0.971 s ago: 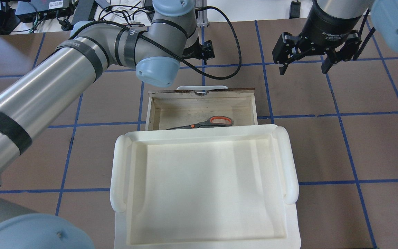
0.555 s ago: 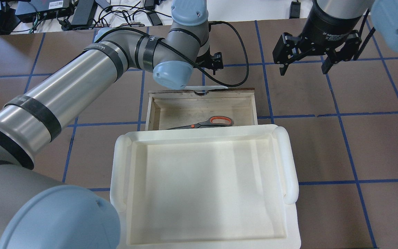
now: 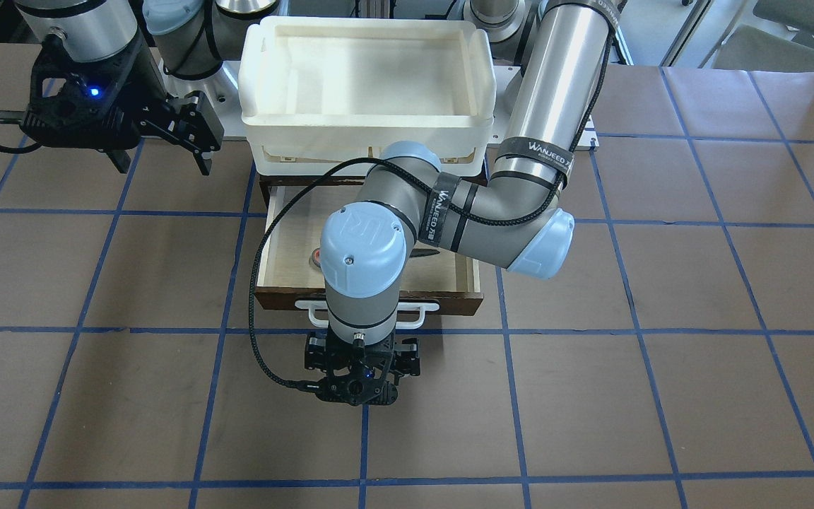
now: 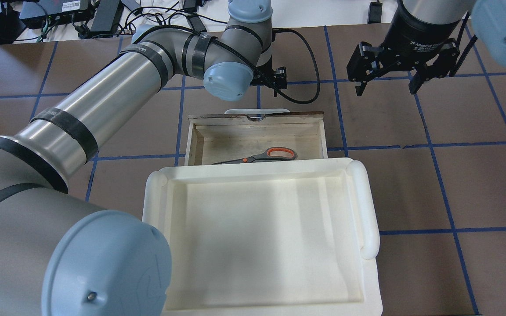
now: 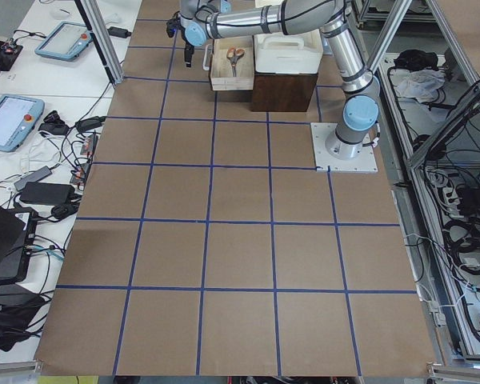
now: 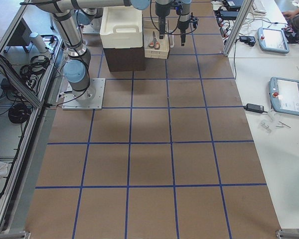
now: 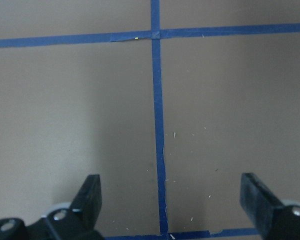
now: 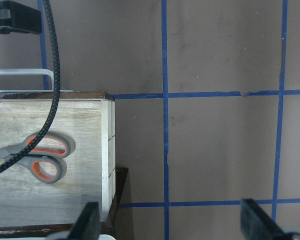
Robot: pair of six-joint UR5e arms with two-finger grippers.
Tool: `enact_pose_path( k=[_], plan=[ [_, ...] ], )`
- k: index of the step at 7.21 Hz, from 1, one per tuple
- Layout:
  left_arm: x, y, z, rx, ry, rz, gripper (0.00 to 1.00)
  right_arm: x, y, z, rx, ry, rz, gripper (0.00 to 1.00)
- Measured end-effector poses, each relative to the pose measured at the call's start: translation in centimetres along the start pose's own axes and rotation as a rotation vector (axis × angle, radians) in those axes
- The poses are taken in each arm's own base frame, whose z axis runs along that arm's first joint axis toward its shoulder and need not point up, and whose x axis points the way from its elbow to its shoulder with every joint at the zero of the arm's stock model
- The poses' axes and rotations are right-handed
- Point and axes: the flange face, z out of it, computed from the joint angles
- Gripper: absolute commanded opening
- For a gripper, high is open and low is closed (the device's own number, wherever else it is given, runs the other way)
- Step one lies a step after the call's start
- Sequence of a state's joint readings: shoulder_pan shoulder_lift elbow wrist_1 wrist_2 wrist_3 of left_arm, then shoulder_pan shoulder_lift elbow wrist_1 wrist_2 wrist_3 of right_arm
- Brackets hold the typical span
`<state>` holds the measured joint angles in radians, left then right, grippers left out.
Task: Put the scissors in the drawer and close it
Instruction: 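Move the left gripper over the drawer's front edge farthest from the robot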
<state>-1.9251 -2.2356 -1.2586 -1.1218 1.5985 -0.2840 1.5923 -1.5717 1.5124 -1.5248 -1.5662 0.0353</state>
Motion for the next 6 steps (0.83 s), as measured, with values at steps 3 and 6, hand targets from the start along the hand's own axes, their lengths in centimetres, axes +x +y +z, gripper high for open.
enact_pose_path(
  k=[3,6],
  plan=[
    [-0.2,0.6,2.6,-0.112,-0.011,0.001,1.00,0.0,0.1,0.3,-0.007,0.000,0.000,1.00],
    [-0.1,1.2,5.4,-0.205,-0.003,0.000,1.00,0.0,0.5,0.7,-0.014,0.000,-0.001,1.00]
  ],
)
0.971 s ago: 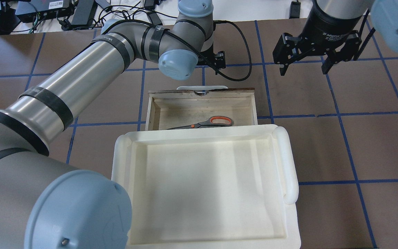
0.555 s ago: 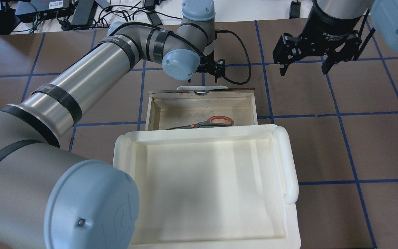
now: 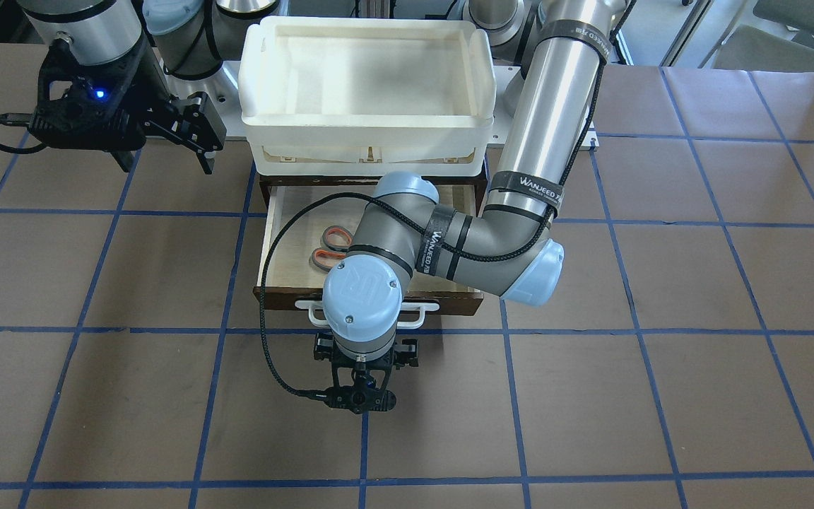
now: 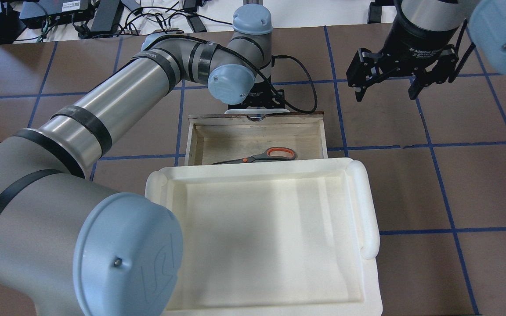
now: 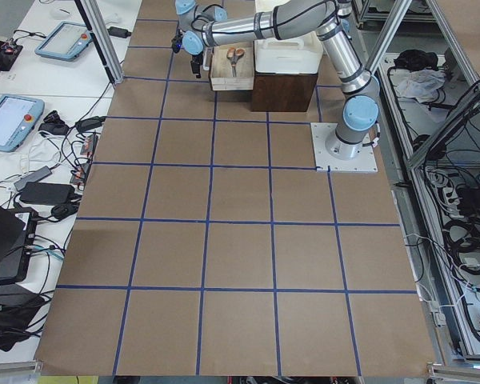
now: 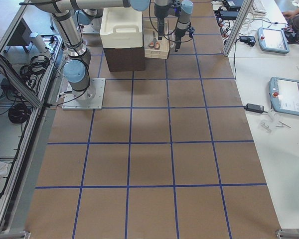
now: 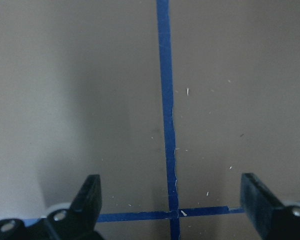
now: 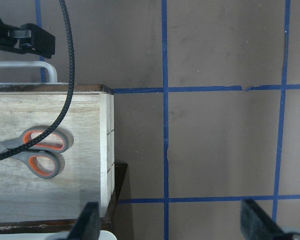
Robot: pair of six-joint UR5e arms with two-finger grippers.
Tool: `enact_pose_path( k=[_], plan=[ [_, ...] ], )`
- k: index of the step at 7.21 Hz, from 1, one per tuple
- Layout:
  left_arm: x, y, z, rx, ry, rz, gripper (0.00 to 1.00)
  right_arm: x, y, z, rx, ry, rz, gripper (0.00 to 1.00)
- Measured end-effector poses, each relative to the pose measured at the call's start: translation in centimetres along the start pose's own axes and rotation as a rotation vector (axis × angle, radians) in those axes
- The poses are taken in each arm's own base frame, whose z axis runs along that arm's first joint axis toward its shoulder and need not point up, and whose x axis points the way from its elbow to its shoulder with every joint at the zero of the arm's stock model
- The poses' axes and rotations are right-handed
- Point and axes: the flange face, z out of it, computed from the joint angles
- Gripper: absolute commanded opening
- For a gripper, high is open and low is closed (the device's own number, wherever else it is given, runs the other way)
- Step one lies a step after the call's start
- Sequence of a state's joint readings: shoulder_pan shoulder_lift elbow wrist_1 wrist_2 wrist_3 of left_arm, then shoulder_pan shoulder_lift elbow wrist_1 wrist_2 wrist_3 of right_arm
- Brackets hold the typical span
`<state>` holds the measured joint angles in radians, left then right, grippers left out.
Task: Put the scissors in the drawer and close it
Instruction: 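Push the drawer front toward the tray with the left gripper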
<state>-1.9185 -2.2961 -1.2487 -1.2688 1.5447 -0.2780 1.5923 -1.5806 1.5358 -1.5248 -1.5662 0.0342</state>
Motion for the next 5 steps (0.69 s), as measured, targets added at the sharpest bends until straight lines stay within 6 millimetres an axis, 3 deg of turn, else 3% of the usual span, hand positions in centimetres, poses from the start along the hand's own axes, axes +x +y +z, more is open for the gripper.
enact_pose_path(
  k=[5],
  plan=[
    [-0.51,0.56,0.79,-0.083,0.007,-0.038,1.00,0.02,0.39,0.25,-0.005,0.001,-0.001,1.00]
  ],
)
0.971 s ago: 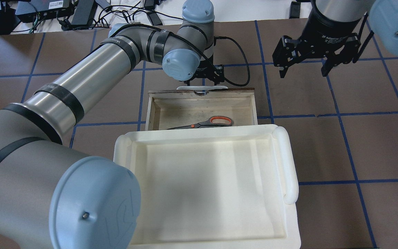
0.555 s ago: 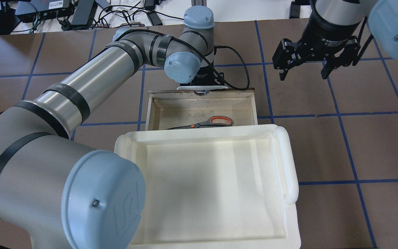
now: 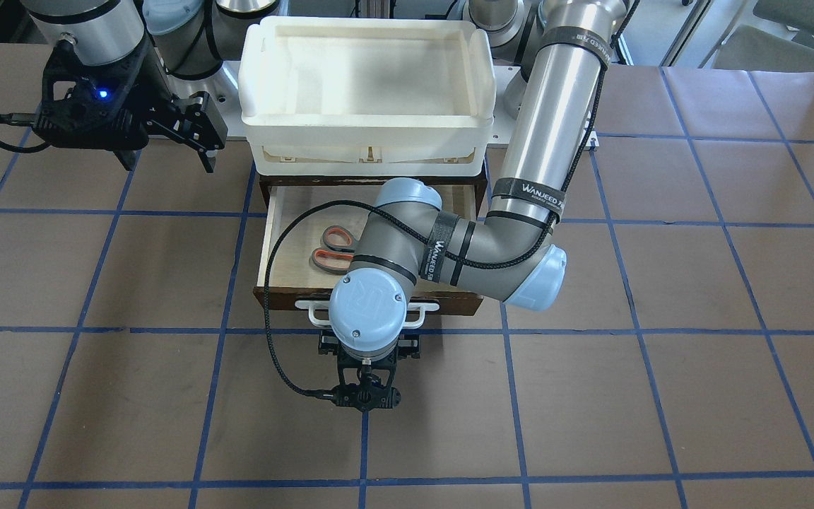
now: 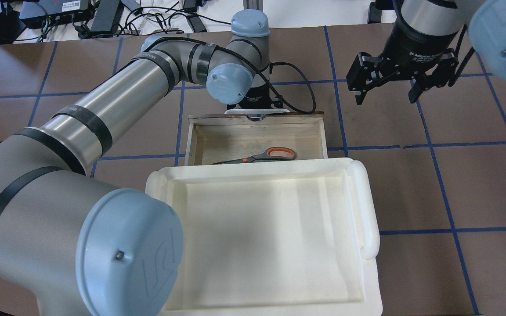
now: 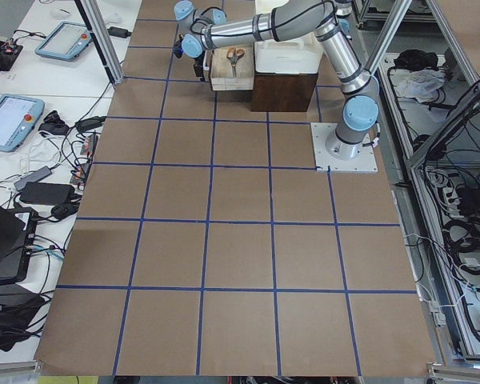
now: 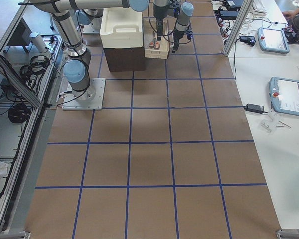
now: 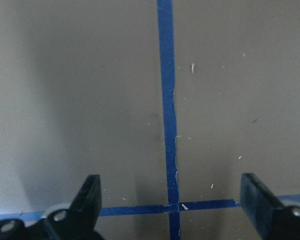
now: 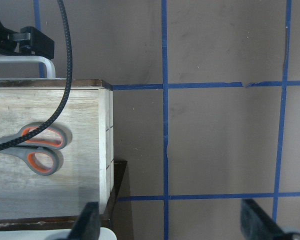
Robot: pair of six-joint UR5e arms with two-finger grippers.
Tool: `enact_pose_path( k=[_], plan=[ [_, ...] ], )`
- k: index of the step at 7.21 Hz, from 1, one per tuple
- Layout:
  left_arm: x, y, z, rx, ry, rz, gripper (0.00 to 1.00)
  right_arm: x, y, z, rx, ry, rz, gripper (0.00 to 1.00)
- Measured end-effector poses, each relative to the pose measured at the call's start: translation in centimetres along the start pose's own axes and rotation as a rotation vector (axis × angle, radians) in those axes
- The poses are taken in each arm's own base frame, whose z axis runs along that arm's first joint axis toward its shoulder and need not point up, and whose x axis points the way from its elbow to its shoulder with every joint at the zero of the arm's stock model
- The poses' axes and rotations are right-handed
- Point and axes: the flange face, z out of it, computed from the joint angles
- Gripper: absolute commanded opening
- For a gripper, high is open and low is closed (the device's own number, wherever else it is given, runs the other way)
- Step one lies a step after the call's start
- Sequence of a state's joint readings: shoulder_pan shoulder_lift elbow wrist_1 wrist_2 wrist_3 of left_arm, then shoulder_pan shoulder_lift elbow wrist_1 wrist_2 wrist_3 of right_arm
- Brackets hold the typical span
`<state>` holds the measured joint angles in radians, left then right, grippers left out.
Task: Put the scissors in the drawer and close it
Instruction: 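Push the drawer front toward the tray with the left gripper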
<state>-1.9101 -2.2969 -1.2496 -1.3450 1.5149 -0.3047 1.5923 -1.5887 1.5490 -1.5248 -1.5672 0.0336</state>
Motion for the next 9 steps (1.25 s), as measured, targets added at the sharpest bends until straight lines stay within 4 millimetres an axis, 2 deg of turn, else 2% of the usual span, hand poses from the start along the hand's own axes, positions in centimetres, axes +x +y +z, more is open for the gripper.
enact_pose_path(
  k=[3,7,9],
  plan=[
    [0.1,1.3,-0.8,-0.046,-0.012,-0.022,1.00,0.0,0.0,0.0,0.000,0.001,0.000,1.00],
    [1.6,4.1,-3.4,-0.085,0.017,-0.012,1.00,0.0,0.0,0.0,-0.001,0.000,0.000,1.00],
    [1.8,5.4,-4.2,-0.105,0.024,-0.025,1.00,0.0,0.0,0.0,-0.001,0.000,0.000,1.00]
  ],
)
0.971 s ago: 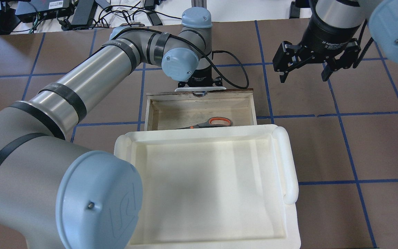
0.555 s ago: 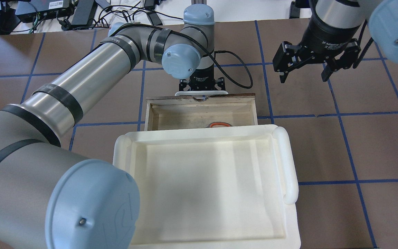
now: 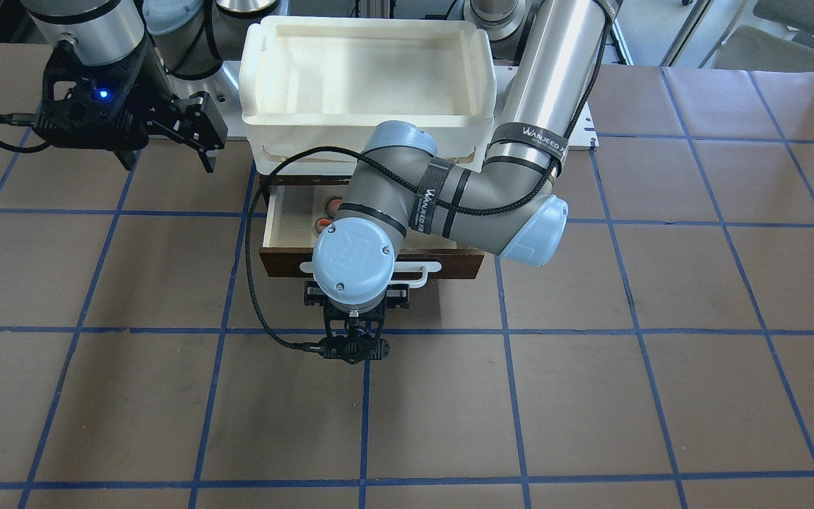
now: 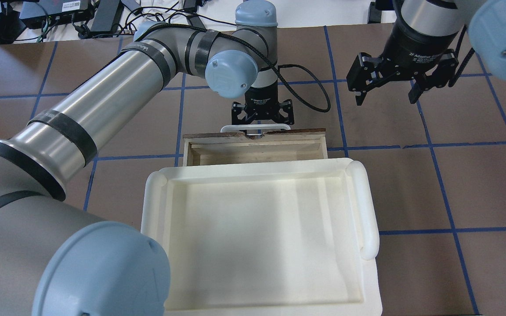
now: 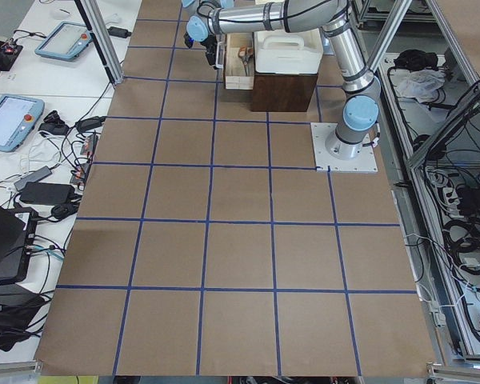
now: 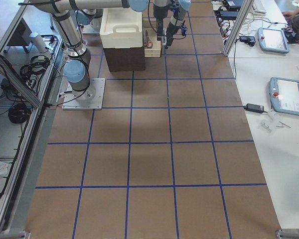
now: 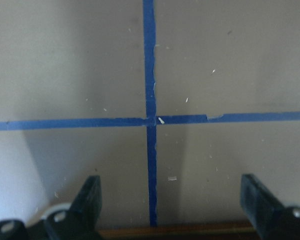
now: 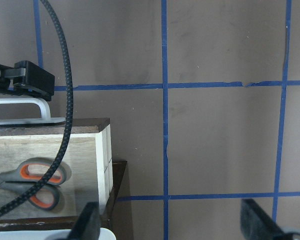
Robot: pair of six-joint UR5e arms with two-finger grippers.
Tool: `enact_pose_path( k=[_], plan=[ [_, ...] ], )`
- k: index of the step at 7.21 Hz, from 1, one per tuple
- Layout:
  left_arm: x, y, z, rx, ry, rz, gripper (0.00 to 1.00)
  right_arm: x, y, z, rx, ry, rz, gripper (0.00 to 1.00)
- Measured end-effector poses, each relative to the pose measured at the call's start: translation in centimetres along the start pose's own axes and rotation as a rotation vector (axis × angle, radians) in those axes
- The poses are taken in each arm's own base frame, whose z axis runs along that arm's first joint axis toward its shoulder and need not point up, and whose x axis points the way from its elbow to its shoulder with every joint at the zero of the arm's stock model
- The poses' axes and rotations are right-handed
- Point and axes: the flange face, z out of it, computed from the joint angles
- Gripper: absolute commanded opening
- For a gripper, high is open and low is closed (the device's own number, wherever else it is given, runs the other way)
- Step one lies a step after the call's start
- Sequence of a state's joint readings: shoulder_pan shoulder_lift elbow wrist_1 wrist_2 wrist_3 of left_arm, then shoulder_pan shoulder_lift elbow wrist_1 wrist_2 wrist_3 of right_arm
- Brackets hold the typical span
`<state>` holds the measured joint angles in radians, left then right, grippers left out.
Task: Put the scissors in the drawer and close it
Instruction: 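Push the drawer front toward the tray with the left gripper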
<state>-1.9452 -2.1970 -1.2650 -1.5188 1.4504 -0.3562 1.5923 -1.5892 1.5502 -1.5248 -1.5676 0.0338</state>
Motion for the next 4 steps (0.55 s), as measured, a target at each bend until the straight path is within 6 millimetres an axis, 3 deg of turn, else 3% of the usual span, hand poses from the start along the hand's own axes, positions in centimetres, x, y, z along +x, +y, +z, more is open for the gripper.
enact_pose_path(
  k=[4],
  plan=[
    [-0.3,4.1,-0.4,-0.052,-0.013,-0.035,1.00,0.0,0.0,0.0,0.000,0.000,0.002,1.00]
  ],
)
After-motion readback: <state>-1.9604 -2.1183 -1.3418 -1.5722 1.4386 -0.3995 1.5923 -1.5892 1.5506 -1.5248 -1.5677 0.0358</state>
